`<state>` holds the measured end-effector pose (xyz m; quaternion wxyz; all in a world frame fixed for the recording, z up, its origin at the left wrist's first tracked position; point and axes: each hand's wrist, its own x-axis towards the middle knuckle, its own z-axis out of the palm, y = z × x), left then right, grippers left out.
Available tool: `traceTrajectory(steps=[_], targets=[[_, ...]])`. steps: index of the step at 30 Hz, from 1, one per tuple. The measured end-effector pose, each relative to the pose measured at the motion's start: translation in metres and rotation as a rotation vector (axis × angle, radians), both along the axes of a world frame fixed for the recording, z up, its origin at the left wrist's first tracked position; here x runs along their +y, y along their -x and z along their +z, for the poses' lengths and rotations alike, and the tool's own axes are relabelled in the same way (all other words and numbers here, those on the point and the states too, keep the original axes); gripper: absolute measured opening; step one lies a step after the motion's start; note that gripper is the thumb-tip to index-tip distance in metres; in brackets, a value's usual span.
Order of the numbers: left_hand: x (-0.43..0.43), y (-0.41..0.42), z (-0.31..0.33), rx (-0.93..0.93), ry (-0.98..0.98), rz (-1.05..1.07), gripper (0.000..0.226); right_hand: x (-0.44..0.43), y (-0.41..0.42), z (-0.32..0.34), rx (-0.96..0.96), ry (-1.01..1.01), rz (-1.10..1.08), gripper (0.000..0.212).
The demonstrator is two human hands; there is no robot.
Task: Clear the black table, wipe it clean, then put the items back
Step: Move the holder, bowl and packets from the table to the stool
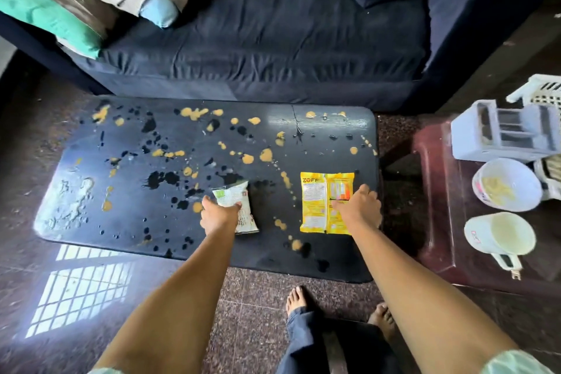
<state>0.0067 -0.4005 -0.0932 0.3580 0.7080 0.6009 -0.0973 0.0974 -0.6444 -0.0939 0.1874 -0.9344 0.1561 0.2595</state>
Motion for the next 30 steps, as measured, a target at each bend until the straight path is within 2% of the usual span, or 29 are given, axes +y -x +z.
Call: traceTrajectory(steps=[3,5,9,15,19,25,30], targets=[[0.011,0.000,-0.012,-0.001,0.046,0.000,0.078,0.004,0.000,-0.009,0.027,0.019,-0.033,0.074],[0.015,0.001,-0.016,0.010,0.051,-0.036,0.068,0.006,-0.001,-0.010,0.043,0.043,-0.035,0.070],[0.015,0.001,-0.017,-0.056,0.051,-0.092,0.044,0.013,-0.009,-0.006,0.120,-0.086,-0.074,0.046],[0.000,0.002,0.002,-0.102,-0.125,-0.300,0.060,0.015,-0.004,0.009,0.098,-0.307,-0.165,0.035],[-0.027,-0.001,0.023,-0.214,-0.126,-0.379,0.053,-0.003,0.003,0.026,0.099,-0.439,-0.214,0.030],[-0.088,-0.028,0.072,-0.475,0.057,-0.398,0.037,-0.056,-0.002,0.080,0.063,-0.683,-0.300,0.033],[-0.162,-0.064,0.124,-0.681,0.157,-0.492,0.033,-0.151,-0.016,0.141,-0.028,-0.809,-0.248,0.027]])
